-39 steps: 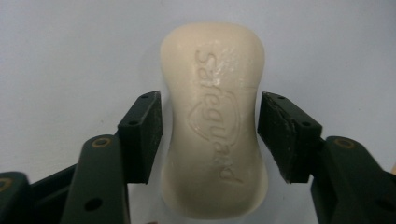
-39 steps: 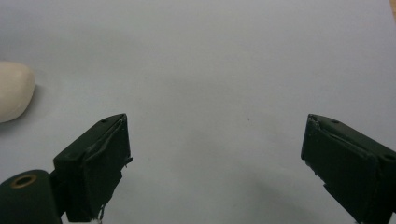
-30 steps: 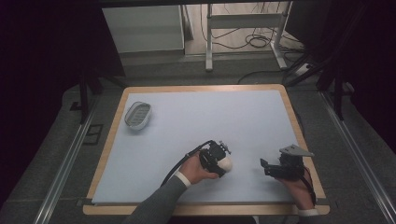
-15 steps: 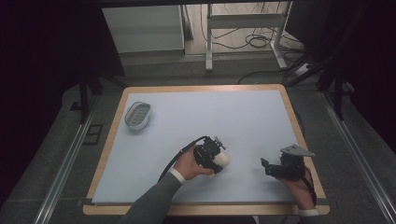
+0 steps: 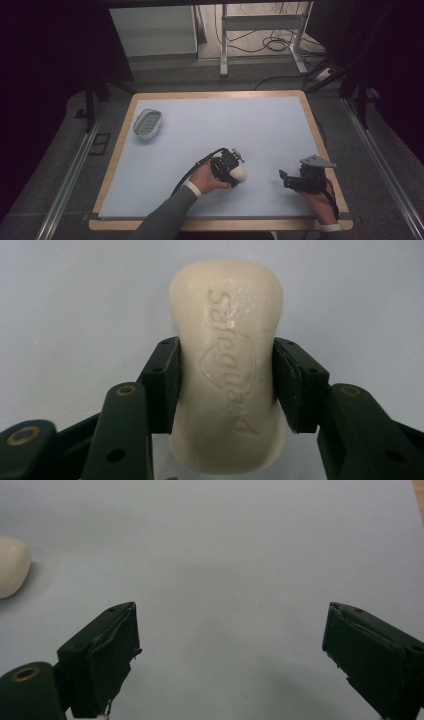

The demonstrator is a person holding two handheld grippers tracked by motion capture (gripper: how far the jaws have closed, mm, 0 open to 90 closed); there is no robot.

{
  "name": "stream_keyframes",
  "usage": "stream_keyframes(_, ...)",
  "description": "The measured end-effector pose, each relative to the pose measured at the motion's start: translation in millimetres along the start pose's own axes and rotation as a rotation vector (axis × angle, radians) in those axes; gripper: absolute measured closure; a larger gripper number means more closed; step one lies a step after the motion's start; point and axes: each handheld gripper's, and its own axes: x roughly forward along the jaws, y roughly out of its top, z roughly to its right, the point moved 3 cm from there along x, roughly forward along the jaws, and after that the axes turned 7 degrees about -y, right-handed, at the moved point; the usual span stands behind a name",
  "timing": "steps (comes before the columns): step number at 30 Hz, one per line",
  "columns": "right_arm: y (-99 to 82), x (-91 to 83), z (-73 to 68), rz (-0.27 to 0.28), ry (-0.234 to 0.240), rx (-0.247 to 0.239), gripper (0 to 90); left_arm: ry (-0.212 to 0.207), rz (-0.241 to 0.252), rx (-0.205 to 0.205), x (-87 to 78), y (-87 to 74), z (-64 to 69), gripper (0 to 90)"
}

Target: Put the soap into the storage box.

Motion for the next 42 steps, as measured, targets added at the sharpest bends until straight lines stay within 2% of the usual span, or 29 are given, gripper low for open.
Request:
stream_keyframes(6,0.1,-0.2,0.0,0.001,-0.001,-0.001,8.0,0.003,-0.001,0.006,-0.2,-2.6,1.4,45.8)
stream_keyframes(8,0.2,0.0,-0.7,0.000,-0.001,-0.005,8.0,0.015,-0.027,0.008,4.3,-3.7,1.1,45.2)
stream_keyframes(16,0.0,-0.1,-0.3,0.001,-0.005,-0.002,8.0,0.008,-0.021,0.019,2.1,-3.2,0.1,47.6)
stream_keyframes(18,0.0,-0.4,0.1,0.001,-0.003,-0.002,8.0,0.019,0.006,0.023,-1.4,-3.0,-0.9,48.8)
stream_keyframes(20,0.0,-0.6,0.9,0.001,-0.004,-0.002,8.0,0.012,0.000,0.020,-6.0,-3.2,-3.5,49.4)
stream_keyframes(24,0.1,-1.1,1.8,0.001,-0.008,0.003,8.0,0.006,0.020,0.007,-14.6,-4.3,-7.3,49.4)
stream_keyframes(28,0.6,-2.4,1.0,0.006,-0.008,0.000,8.0,0.000,0.077,-0.023,-31.0,-10.1,-14.8,49.4)
stream_keyframes(30,0.6,-2.4,1.0,0.006,-0.008,0.000,8.0,0.000,0.088,-0.031,-34.5,-11.8,-17.1,49.4)
stream_keyframes(32,0.9,-2.3,0.5,0.005,-0.008,-0.001,8.0,-0.004,0.112,-0.057,-45.2,-18.0,-25.7,49.4)
stream_keyframes(33,0.9,-2.3,0.5,0.005,-0.008,-0.001,8.0,-0.004,0.112,-0.057,-45.2,-18.0,-25.7,49.4)
stream_keyframes(34,0.9,-1.6,-0.2,0.002,-0.010,-0.003,8.0,0.009,0.133,-0.077,-50.9,-21.8,-31.5,49.4)
stream_keyframes(36,0.6,-1.0,-1.1,0.001,-0.009,-0.003,8.0,0.021,0.146,-0.092,-56.9,-25.3,-37.6,49.5)
stream_keyframes(42,0.3,-0.9,-0.5,-0.002,-0.011,-0.001,8.0,0.034,0.148,-0.127,-68.8,-33.1,-53.4,49.4)
